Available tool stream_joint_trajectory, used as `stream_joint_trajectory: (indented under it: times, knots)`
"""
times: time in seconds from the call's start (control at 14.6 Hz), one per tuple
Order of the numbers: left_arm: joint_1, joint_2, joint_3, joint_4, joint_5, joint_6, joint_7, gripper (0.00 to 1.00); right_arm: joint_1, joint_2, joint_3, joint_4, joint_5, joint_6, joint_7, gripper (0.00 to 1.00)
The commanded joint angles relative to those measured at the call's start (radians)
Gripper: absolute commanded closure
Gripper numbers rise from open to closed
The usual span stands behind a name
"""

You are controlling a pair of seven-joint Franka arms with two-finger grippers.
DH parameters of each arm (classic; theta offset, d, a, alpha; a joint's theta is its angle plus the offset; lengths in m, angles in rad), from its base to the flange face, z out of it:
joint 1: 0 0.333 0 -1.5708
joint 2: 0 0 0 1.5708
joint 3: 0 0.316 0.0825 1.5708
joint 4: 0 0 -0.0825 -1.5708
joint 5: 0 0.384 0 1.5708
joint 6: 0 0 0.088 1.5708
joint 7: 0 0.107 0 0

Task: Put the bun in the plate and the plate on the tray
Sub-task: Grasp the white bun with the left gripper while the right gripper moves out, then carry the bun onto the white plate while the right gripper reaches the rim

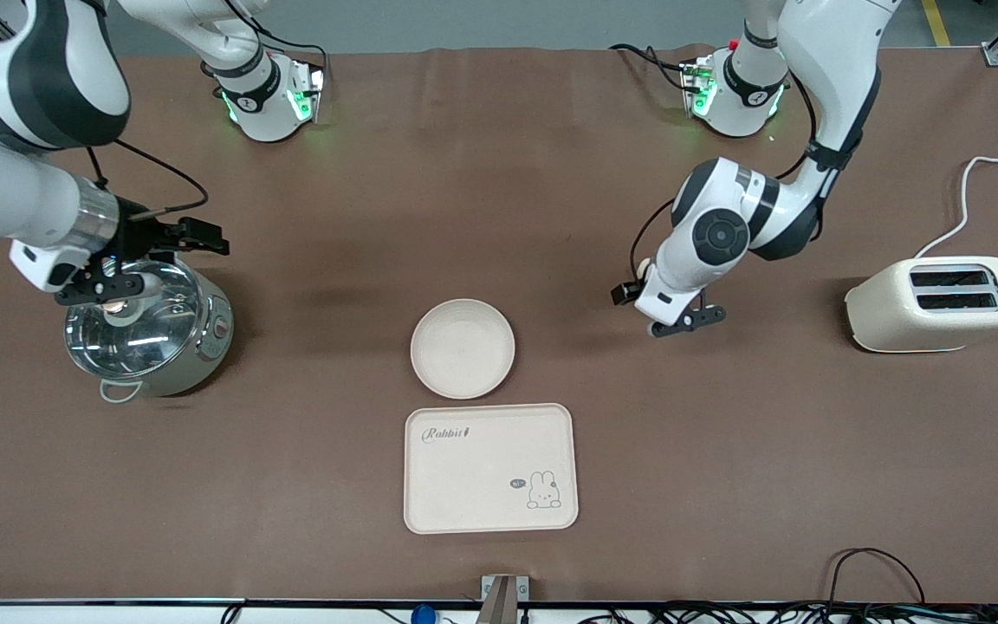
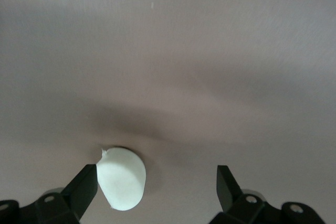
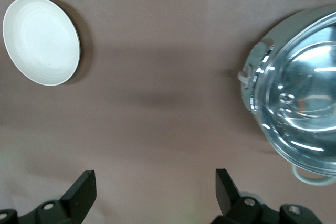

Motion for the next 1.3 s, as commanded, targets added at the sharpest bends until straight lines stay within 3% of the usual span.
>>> stream_joint_trajectory:
  times: [0.0, 0.14, 0.27, 0.55, 0.75, 1.1, 1.23]
  knots:
    - [0.000, -0.073, -0.003, -0.144, 0.018, 0.109, -0.018, 0.00, 0.038, -0.045, -0.004, -0.158, 0.090, 0.145, 0.002, 0.00]
    - [0.000, -0.090, -0.004, -0.181, 0.018, 0.122, -0.018, 0.00, 0.087, -0.042, -0.005, -0.214, 0.198, 0.251, 0.003, 0.00]
    - [0.000, -0.098, -0.003, -0.209, 0.018, 0.148, -0.018, 0.00, 0.136, -0.031, -0.005, -0.263, 0.239, 0.381, 0.011, 0.00]
    - [0.007, -0.061, -0.003, -0.235, 0.019, 0.257, -0.006, 0.09, 0.266, 0.124, -0.005, -0.258, 0.340, 0.597, 0.043, 0.00]
    - [0.009, -0.041, -0.003, -0.238, 0.029, 0.298, -0.003, 0.31, 0.343, 0.228, -0.005, -0.226, 0.463, 0.714, 0.041, 0.00]
    - [0.007, -0.030, -0.003, -0.254, 0.029, 0.341, -0.015, 0.88, 0.402, 0.379, -0.007, -0.105, 0.468, 0.841, 0.042, 0.00]
    - [-0.002, -0.035, -0.004, -0.243, 0.029, 0.340, -0.018, 0.98, 0.416, 0.428, -0.009, -0.062, 0.463, 0.878, 0.038, 0.00]
